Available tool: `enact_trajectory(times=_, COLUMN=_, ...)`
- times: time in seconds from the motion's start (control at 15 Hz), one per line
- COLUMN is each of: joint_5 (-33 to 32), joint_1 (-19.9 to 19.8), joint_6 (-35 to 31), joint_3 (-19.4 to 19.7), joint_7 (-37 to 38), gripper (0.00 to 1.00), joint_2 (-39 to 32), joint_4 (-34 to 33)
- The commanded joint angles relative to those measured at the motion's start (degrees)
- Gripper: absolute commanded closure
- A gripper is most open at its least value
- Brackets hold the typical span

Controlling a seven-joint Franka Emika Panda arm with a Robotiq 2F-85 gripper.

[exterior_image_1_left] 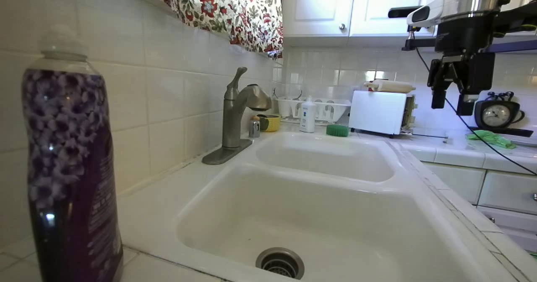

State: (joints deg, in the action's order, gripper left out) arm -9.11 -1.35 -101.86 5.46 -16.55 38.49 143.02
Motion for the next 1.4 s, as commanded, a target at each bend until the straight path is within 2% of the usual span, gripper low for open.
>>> enact_trajectory(times=0.0, joint_5=-0.2, joint_1=0.4, joint_6=0.2, joint_3=0.3, joint_7=0.2, gripper=0.00, joint_2=0.0, joint_4=-0.1)
enact_trajectory(times=0.47, joint_5=-0.2, joint_1=0.4, joint_6=0.2, joint_3=0.3, joint_7=0.2, gripper=0.00, joint_2=0.0, joint_4=-0.1)
enact_trajectory(times=1.0, joint_5=-0.1, joint_1=-2.7, joint_6=-14.9, joint_3=1.3, joint_7=8.3, gripper=0.00, joint_2=-8.3, joint_4=-1.8)
enact_trajectory(times=1.33, joint_5=0.6, joint_1=-5.7, joint_6=-21.7, joint_3=1.6, joint_7=14.0, gripper=0.00, joint_2=-17.5, joint_4=-5.8)
